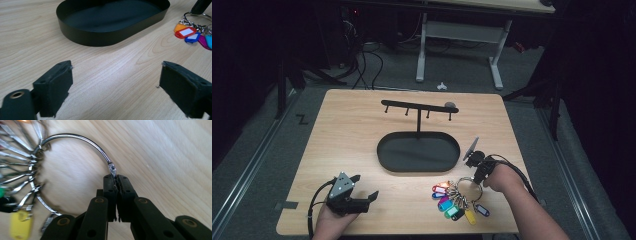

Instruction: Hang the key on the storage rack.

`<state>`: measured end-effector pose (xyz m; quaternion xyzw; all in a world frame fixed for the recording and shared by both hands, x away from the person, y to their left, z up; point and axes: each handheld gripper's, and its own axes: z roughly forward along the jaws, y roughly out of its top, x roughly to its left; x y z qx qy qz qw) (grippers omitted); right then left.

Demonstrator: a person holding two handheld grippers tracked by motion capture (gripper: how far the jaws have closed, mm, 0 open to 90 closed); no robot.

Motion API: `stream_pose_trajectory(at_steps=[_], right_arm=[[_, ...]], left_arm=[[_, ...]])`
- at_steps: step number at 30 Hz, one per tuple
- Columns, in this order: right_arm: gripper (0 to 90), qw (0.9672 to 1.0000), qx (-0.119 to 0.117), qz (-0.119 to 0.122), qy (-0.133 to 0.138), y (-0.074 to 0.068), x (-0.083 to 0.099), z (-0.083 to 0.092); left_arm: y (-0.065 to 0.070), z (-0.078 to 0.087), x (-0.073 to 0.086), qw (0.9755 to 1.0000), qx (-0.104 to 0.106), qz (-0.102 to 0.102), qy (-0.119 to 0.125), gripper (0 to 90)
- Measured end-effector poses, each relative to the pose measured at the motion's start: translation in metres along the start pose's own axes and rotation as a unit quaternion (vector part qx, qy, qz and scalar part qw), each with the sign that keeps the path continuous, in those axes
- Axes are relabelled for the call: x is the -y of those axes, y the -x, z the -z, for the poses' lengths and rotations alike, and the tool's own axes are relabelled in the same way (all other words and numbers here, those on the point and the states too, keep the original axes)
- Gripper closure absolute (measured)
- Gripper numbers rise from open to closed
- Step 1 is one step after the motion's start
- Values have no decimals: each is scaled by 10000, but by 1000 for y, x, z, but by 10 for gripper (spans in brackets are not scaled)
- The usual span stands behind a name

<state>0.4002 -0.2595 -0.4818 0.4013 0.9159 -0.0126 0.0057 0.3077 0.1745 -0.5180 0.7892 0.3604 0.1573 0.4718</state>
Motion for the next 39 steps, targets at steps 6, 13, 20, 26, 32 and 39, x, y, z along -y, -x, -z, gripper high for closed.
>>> stream_pose_trajectory(at_steps=[6, 13, 20, 26, 32, 39], right_arm=[[870, 9988, 12, 293, 403, -17, 0, 33], [873, 9969, -96, 440, 641, -27, 3, 59], [874, 9943, -245, 492, 919, -31, 4, 88], [874, 9938, -309, 500, 940, -35, 4, 105], [874, 9942, -241, 495, 920, -34, 4, 121], [874, 9923, -129, 521, 1112, -36, -1, 151]], left_arm=[[0, -1, 2, 10000, 62, -24, -15, 174], [1, 1, 3, 9999, 6, -145, -61, 178], [-7, 7, 7, 9999, 52, 49, 128, 186], [-5, -1, 4, 9999, 41, -119, 39, 190], [-5, 1, 4, 9999, 28, -135, 65, 194], [0, 2, 4, 9996, 95, -227, 117, 196]])
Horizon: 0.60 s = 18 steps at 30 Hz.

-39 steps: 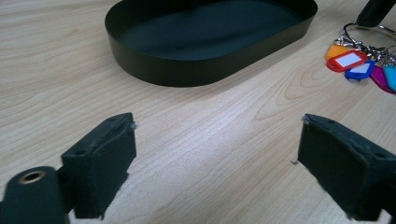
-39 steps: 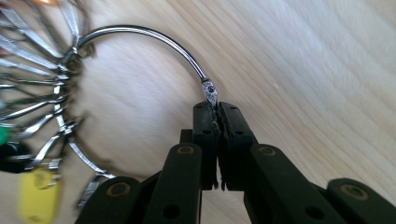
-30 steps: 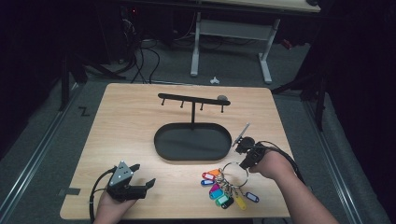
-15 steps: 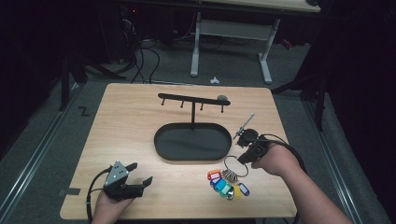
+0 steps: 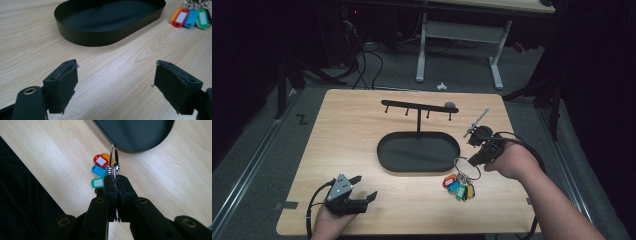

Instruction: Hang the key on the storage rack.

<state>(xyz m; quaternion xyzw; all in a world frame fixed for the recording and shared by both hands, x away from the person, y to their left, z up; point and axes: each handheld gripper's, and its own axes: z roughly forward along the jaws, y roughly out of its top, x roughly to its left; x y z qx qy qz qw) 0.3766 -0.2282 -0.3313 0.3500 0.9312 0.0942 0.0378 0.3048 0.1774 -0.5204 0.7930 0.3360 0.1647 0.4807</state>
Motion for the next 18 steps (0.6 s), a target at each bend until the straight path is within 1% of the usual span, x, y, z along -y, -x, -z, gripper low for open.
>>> stream_pose_trajectory(at_steps=[2, 5, 8, 12, 16, 17, 18], right_arm=[[875, 10000, 44, 49, 23, -1, -4, 8], [874, 9999, 84, 95, 90, -3, -9, 20], [874, 9998, 141, 110, 115, -4, -14, 28], [874, 9996, 207, 134, 170, -2, -21, 36], [874, 9994, 250, 75, 225, 0, -27, 40], [874, 9993, 266, 113, 237, 1, -28, 41], [874, 9993, 278, 99, 242, 1, -29, 42]], left_arm=[[-1, 0, 1, 10000, 24, 19, -25, 196], [-3, 0, 3, 10000, 1, 22, -77, 196], [-4, 4, 4, 10000, -30, 78, -38, 196], [-5, 7, 6, 9999, -69, 84, -82, 197], [-5, 11, 8, 9999, -105, 104, -79, 199], [-5, 11, 9, 9998, -116, 123, -69, 199], [-6, 12, 9, 9998, -119, 121, -89, 200]])
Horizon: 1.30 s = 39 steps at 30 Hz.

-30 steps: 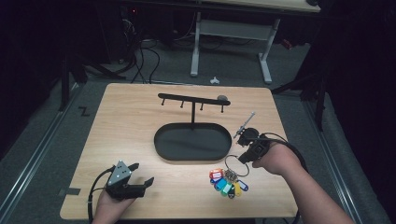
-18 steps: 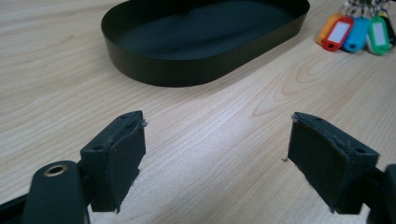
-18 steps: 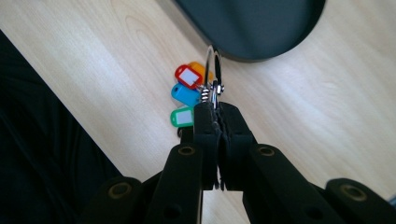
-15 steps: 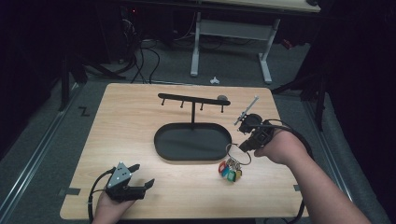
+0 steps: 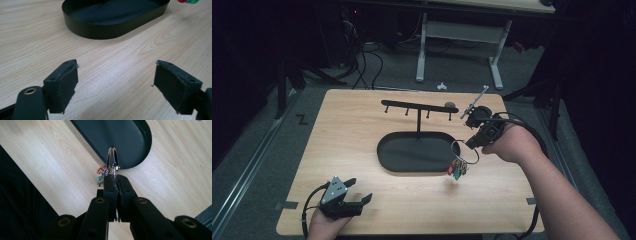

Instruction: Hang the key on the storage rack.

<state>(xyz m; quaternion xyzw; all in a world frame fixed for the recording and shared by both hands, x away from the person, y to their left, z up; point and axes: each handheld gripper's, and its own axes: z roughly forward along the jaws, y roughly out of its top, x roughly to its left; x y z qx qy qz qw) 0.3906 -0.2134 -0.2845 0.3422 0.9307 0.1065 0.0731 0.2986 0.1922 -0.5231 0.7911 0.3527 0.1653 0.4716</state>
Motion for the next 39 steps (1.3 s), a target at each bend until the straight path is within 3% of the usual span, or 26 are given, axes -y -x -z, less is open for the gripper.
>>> stream_pose_trajectory(at_steps=[12, 22, 39], right_arm=[[874, 9999, 98, -34, 98, 9, -17, 5], [874, 9998, 92, 27, 171, 16, -35, -7], [873, 9990, 129, -217, 359, 41, -59, -11]], left_arm=[[1, -2, 1, 10000, 9, -36, -70, 200], [1, -1, 1, 10000, 14, -50, -82, 200], [1, -1, 2, 9999, 32, -63, -126, 201]])
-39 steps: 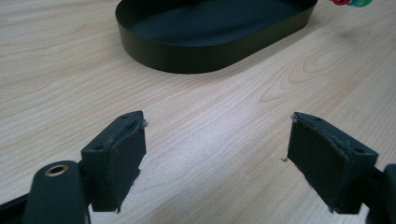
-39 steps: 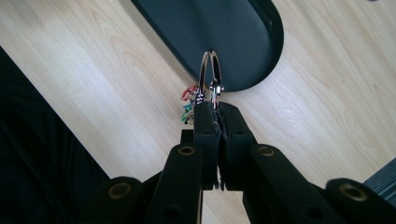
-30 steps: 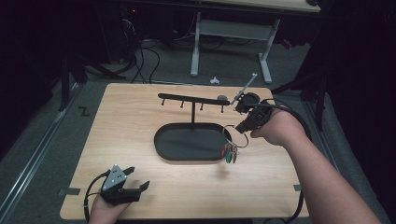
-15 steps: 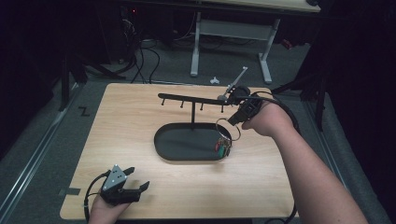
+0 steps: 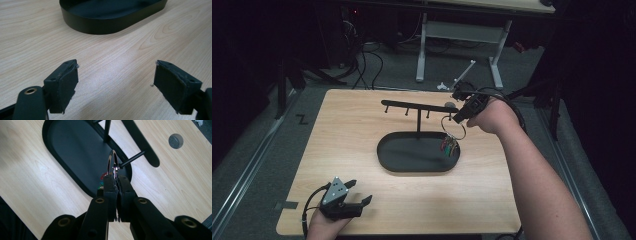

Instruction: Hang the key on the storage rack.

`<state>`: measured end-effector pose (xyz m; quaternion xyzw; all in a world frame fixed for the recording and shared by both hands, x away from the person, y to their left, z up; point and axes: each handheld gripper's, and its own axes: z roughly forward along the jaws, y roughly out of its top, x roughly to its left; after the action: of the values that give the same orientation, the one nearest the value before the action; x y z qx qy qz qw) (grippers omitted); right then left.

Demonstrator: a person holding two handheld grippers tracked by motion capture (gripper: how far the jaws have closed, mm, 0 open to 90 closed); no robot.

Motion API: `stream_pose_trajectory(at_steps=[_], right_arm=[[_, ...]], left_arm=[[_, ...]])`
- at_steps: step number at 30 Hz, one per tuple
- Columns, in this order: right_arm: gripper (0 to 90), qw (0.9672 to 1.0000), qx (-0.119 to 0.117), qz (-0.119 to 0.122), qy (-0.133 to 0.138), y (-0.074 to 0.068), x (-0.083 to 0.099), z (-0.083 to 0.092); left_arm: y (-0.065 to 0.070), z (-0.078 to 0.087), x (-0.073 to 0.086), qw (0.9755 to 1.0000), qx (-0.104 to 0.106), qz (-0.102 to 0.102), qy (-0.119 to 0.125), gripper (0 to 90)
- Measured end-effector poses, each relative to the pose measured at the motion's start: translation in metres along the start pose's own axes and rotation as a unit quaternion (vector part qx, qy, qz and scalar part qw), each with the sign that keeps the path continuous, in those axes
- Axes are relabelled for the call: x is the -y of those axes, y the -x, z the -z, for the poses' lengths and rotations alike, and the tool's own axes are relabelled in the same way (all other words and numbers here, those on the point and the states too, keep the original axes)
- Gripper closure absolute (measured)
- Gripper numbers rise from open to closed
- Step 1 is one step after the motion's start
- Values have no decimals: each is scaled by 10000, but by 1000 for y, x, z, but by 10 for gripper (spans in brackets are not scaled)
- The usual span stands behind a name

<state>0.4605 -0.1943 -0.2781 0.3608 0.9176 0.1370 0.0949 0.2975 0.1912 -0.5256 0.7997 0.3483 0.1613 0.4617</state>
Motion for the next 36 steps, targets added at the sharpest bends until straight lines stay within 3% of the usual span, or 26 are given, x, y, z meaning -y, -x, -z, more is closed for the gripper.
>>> stream_pose_trajectory(at_steps=[17, 19, 21, 30, 31, 36], right_arm=[[873, 9998, 37, -189, -43, 19, -7, -17], [873, 9995, 50, -296, -47, 19, -8, -18], [873, 9998, 39, -196, -12, 22, -9, -19], [872, 9993, 74, -372, -57, 24, -12, -26], [872, 9995, 67, -294, -6, 26, -12, -27], [859, 9990, 73, -435, 61, 25, -13, -30]], left_arm=[[0, 1, 1, 10000, -8, 4, 14, 203], [-1, 1, 0, 10000, 3, 8, 5, 203], [-1, 1, 1, 10000, 1, 10, 7, 204], [0, 2, 1, 10000, -11, 12, 34, 204], [0, 2, 1, 10000, -7, 8, 23, 204], [-1, 3, 1, 10000, -2, 2, 16, 205]])
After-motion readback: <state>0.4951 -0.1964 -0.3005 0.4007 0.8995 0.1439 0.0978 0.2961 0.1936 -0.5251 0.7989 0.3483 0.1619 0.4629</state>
